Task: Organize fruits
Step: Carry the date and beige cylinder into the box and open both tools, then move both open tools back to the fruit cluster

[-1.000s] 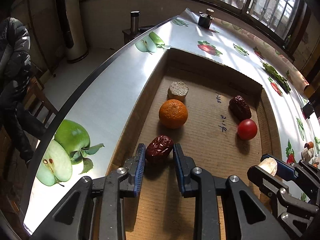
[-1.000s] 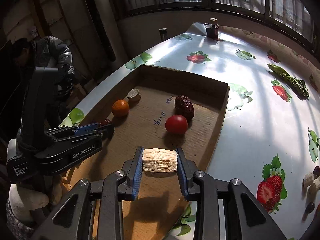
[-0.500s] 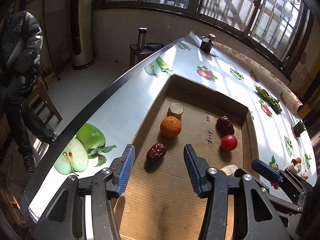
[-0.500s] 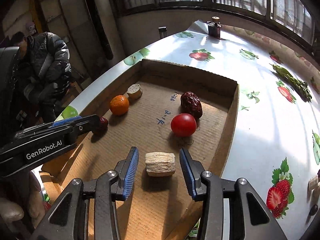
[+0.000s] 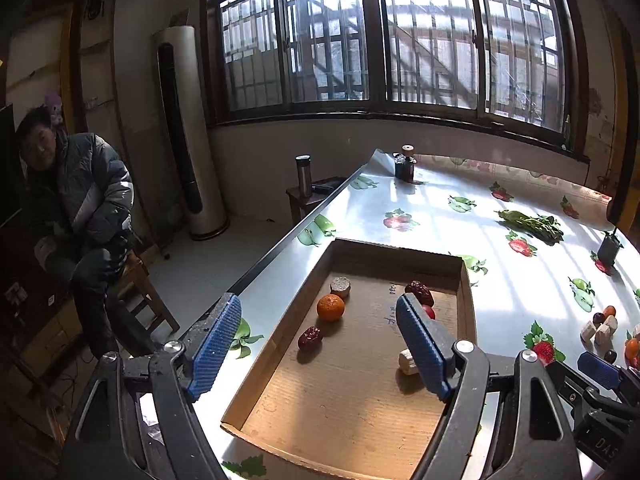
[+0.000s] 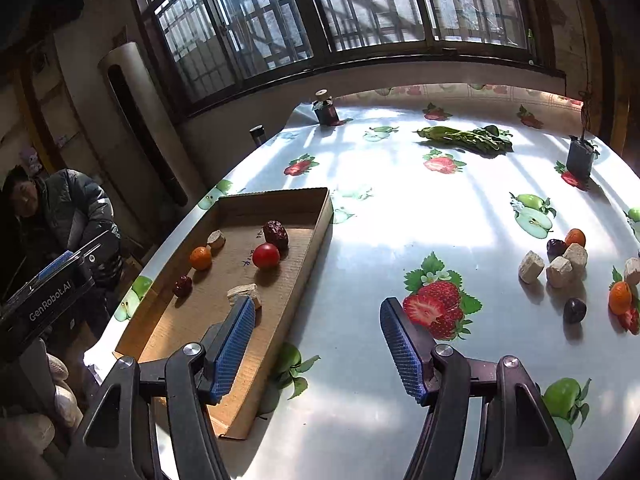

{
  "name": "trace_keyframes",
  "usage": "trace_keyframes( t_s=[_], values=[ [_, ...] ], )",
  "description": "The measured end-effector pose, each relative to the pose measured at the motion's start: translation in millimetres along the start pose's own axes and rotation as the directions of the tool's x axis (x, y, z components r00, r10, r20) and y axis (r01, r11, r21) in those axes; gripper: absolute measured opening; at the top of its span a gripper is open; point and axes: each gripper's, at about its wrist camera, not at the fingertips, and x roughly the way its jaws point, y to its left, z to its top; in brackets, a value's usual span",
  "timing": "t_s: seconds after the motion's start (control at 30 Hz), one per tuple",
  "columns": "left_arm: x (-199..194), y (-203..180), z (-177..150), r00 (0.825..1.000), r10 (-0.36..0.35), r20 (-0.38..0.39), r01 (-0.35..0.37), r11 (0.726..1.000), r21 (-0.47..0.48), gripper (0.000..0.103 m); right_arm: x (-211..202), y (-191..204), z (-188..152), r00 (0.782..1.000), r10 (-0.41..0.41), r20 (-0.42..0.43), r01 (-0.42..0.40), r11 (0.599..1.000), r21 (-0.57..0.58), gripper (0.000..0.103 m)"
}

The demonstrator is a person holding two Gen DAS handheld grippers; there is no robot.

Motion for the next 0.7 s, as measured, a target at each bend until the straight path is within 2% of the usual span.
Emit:
trace_keyframes(
  t_s=[0.3,0.7],
  values=[
    [-20.0,-32.8,-5.7,0.998,-0.055,-0.005,0.055,0.997,0.051,0.079,-25.8,-13.9,-11.1,0.999,0.003,0.041,-0.003,1.000,0.010,0.070],
    [-19.2,-60.6,-12.8,0.994,-0.100,-0.041,0.103,0.990,0.098,0.079,-31.8,-44.0,-17.7,0.999,-0.014,0.040,0.011,0.996,0.083,0.070]
  ],
)
